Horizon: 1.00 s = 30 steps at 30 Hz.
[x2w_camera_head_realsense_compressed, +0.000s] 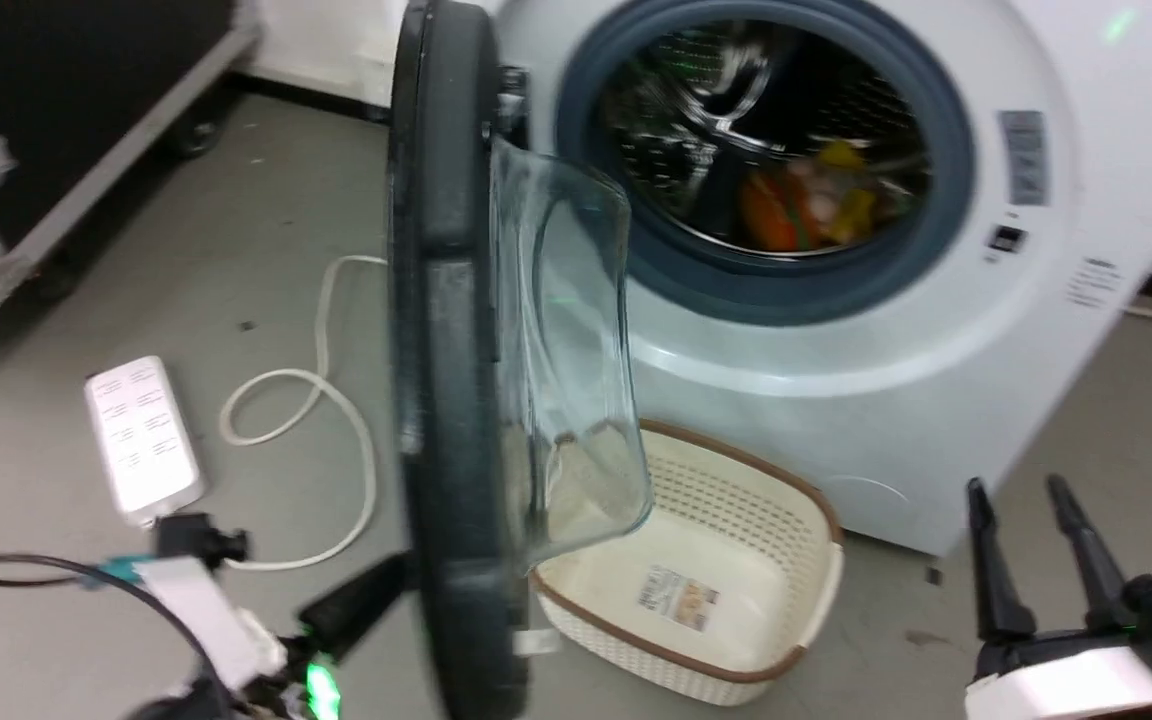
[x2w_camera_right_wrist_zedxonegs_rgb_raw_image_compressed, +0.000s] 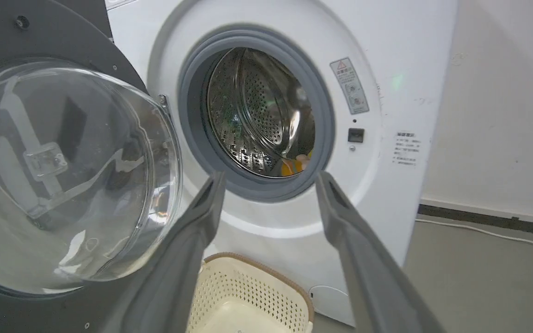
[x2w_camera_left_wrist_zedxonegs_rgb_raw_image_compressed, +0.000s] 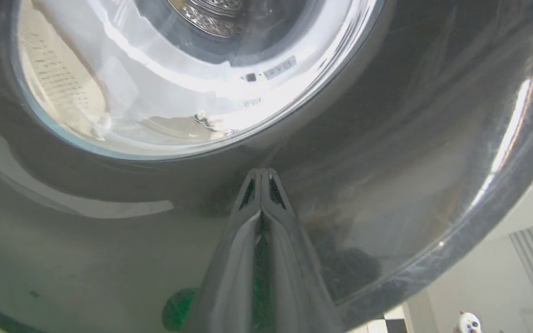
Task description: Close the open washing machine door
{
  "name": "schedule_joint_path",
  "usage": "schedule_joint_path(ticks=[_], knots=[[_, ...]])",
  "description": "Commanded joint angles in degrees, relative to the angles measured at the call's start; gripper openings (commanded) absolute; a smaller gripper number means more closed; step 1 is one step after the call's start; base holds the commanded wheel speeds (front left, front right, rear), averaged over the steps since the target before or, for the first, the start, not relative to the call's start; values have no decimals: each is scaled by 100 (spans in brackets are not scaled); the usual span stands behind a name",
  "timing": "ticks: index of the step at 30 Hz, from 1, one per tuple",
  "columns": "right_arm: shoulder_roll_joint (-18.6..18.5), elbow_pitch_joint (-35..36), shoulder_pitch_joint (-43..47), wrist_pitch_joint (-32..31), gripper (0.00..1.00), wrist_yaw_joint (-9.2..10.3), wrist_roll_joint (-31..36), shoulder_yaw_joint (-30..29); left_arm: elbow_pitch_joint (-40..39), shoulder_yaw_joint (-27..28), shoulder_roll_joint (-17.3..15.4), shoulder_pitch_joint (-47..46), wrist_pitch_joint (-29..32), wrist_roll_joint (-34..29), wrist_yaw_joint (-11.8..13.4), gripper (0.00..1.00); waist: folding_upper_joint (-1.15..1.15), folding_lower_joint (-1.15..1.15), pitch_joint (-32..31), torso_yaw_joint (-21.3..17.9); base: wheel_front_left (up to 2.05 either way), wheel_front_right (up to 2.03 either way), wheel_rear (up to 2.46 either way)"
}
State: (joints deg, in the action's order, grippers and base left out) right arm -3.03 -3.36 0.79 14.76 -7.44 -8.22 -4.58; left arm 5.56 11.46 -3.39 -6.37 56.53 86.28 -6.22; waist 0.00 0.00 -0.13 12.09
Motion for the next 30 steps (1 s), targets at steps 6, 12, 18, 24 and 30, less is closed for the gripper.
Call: schedule_joint_path(ticks=[6,12,18,24,30], knots=[[14,-2,-155,24,100,-5,25,-114,-17,-1092,49,206,-812,567,-100,0,0,0,264,-854,0,0,0],[14,12,-367,24,100,-5,13,-241,114,-1902,50,-106,-1696,815,-123,0,0,0,589,-1659,0,0,0],[14,11,-547,24,100,-5,-78,-241,307,-2485,50,-636,-2726,1001,-125,0,0,0,941,-2436,0,0,0],[15,-21,-707,24,100,-5,-256,-141,1030,-2730,51,-1515,-3751,1016,-125,0,0,0,1330,-3055,0,0,0],[15,-78,-826,24,100,-5,-506,-14,1695,-2597,51,-2467,-4841,1029,-126,0,0,0,1587,-3524,0,0,0]])
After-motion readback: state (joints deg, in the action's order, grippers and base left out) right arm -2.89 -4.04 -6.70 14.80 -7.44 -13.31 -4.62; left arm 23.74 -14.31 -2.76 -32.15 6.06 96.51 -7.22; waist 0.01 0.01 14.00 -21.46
